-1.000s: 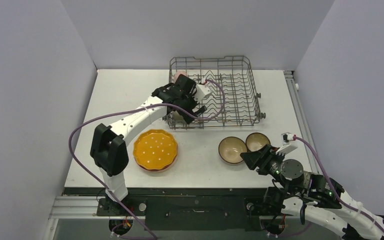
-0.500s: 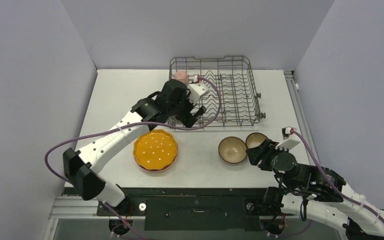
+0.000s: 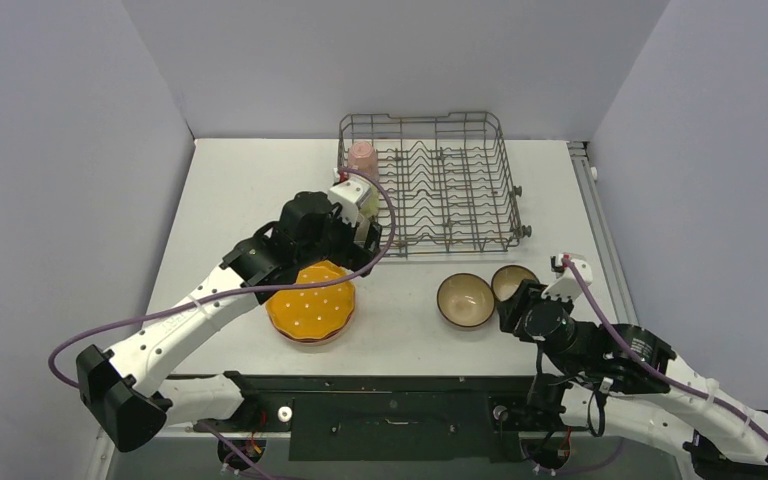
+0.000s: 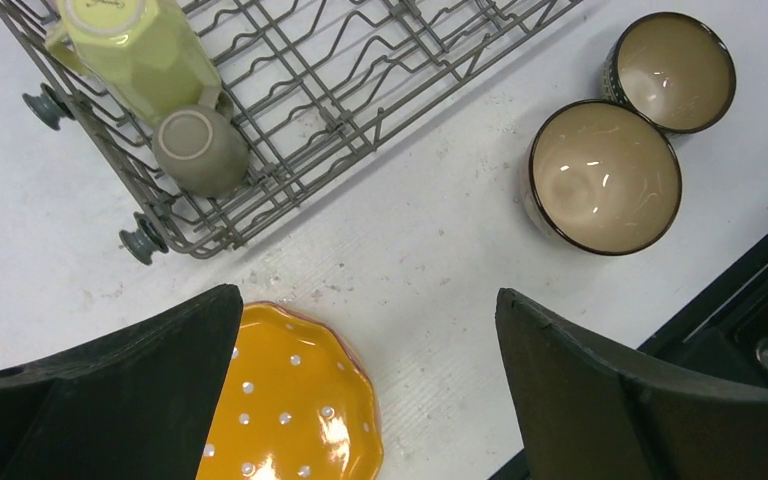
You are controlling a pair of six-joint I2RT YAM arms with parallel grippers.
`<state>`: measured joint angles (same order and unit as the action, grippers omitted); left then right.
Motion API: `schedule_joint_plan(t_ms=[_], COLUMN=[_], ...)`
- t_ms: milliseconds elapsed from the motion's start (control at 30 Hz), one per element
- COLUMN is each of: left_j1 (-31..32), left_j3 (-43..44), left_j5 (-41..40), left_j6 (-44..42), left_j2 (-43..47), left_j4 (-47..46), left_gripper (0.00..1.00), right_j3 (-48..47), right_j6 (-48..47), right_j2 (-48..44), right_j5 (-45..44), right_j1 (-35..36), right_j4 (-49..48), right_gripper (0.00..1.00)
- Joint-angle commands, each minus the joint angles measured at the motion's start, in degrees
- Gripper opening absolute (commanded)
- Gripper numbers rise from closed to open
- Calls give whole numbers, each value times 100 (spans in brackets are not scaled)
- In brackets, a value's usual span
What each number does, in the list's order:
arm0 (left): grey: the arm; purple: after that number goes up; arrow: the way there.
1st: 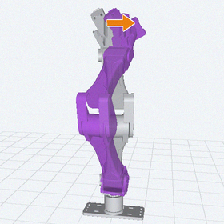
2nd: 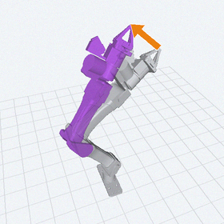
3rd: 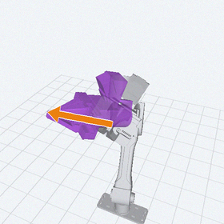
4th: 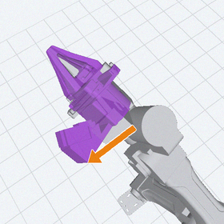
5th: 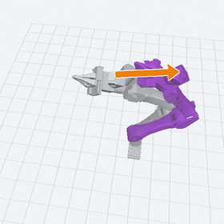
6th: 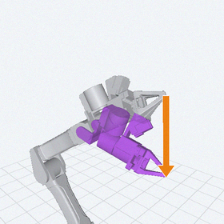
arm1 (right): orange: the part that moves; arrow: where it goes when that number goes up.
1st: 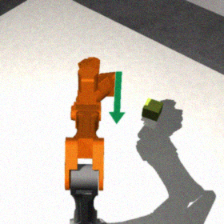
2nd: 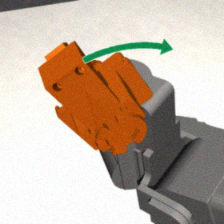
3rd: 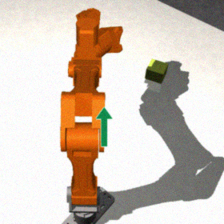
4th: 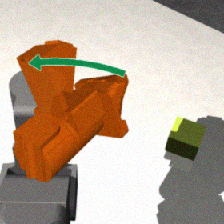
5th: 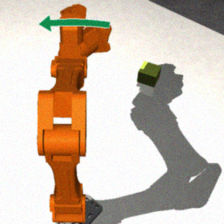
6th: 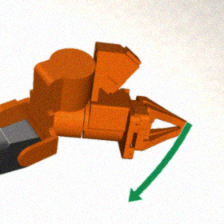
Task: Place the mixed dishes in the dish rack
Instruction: Turn the cup upside down in the dish rack, then pick up the bowl from the center of the board.
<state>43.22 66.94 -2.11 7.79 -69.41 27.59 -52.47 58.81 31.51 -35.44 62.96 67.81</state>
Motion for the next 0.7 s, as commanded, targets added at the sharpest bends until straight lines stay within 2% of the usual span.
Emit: schedule_joint_plan(t_ms=[0,200,667], left_j1=[-50,9,240], left_j3=[-104,-348,-1144], left_j5=[194,441,420], left_j6=[737,1133,1495], left_j2=[482,762,1511], left_j4=[-423,-289,143], left_gripper=[96,96,96], right_j3=[-81,153,872], right_j6=[161,186,12], right_j2=[242,514,1264], right_j5=[-159,89,743], right_j1=[-70,-330,-1347], right_j4=[142,-146,-1081], right_gripper=[47,43,38])
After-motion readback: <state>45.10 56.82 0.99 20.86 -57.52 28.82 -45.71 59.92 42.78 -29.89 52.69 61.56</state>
